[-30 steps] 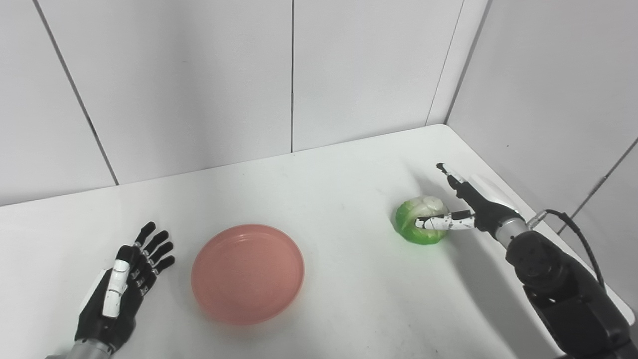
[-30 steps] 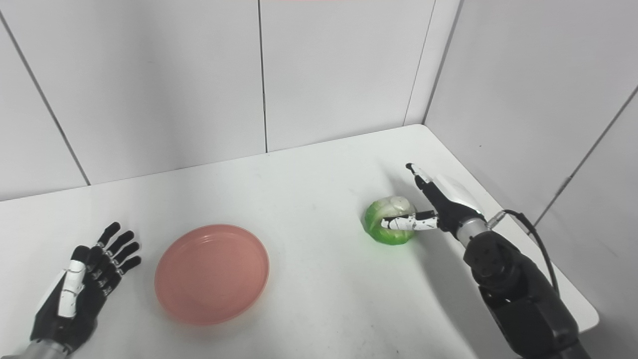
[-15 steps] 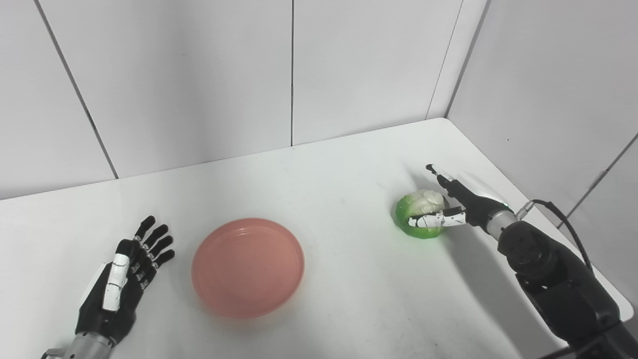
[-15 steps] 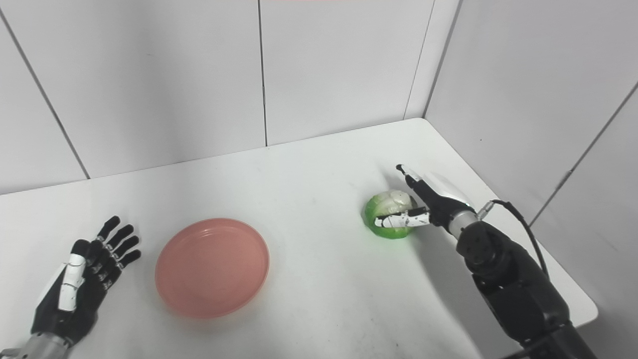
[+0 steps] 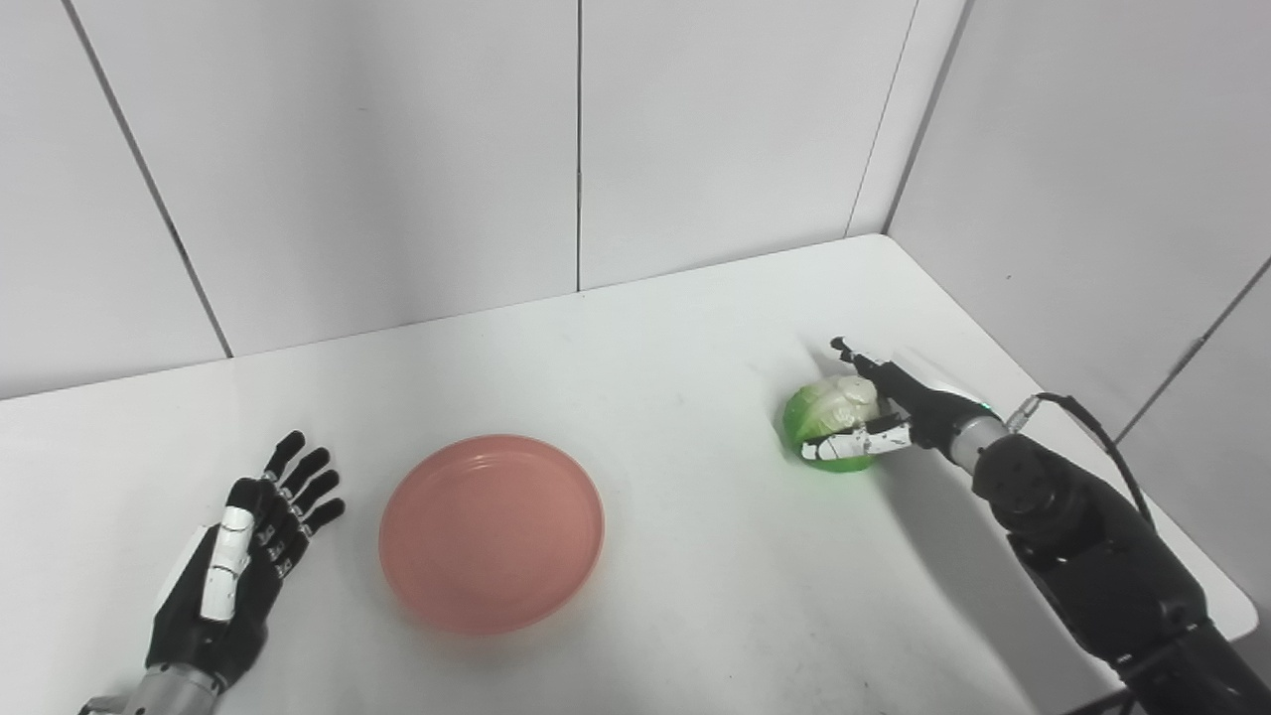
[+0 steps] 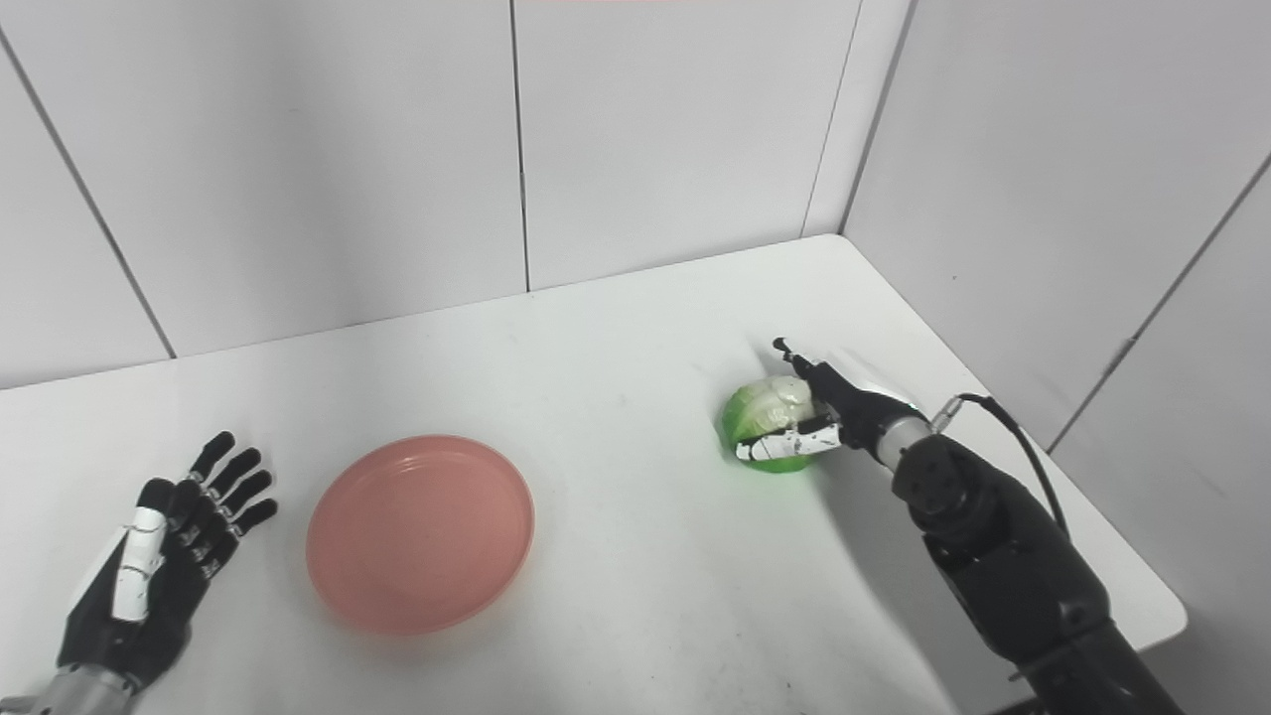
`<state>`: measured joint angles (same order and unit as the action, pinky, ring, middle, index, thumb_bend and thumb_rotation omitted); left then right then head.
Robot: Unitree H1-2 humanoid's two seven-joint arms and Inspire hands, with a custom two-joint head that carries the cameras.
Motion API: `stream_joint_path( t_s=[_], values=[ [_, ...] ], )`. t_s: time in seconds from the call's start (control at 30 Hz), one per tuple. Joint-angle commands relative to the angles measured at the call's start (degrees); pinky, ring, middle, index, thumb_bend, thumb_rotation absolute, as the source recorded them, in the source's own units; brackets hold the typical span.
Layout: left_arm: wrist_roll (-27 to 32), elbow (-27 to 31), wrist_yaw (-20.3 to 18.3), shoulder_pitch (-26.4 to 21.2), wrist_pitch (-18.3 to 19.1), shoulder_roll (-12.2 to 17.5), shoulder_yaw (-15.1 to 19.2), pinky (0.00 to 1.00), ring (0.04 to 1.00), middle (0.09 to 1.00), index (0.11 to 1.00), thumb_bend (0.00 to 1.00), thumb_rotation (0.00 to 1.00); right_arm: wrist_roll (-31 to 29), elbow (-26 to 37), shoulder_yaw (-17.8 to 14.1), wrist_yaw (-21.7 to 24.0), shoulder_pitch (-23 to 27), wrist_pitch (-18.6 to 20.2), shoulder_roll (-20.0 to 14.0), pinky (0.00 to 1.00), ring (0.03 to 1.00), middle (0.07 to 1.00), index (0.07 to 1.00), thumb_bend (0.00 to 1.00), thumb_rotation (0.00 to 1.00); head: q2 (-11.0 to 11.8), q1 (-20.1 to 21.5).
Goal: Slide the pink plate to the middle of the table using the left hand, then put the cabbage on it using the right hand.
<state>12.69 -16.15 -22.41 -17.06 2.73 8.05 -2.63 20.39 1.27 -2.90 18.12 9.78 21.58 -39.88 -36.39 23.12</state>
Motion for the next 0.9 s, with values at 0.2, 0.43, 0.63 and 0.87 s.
stream_joint_path(
  t_s=[0.2, 0.43, 0.63, 0.87],
  values=[
    [-0.9, -0.3, 0.4, 2.2, 4.5, 1.0, -0.5, 0.94, 0.943, 0.959, 0.963, 0.81, 0.96, -1.2, -0.7, -1.8, -4.1, 1.2, -3.8, 0.6, 0.82, 0.844, 0.838, 0.833, 1.0, 0.22, -0.1, -0.3],
    [-0.5, -0.9, 0.3, 2.1, 4.4, 0.8, -0.4, 0.92, 0.939, 0.954, 0.961, 0.81, 0.94, 0.8, -5.2, -3.7, -14.5, 1.5, -13.8, 3.3, 0.48, 0.488, 0.492, 0.499, 0.55, 0.0, -0.2, -0.5],
    [-0.6, -0.6, 0.3, 2.2, 4.4, 0.7, -0.5, 0.94, 0.946, 0.96, 0.965, 0.81, 0.95, -0.3, -6.3, -3.7, -14.4, 1.8, -13.5, 4.0, 0.43, 0.454, 0.468, 0.496, 0.53, 0.0, -0.3, -0.6],
    [-0.5, -0.4, 0.2, 2.2, 4.8, 0.8, -0.6, 0.93, 0.948, 0.959, 0.963, 0.82, 0.94, -0.2, -7.1, -3.3, -15.8, 2.0, -14.6, 4.3, 0.44, 0.462, 0.472, 0.492, 0.53, 0.0, -0.3, -0.8]
  ],
)
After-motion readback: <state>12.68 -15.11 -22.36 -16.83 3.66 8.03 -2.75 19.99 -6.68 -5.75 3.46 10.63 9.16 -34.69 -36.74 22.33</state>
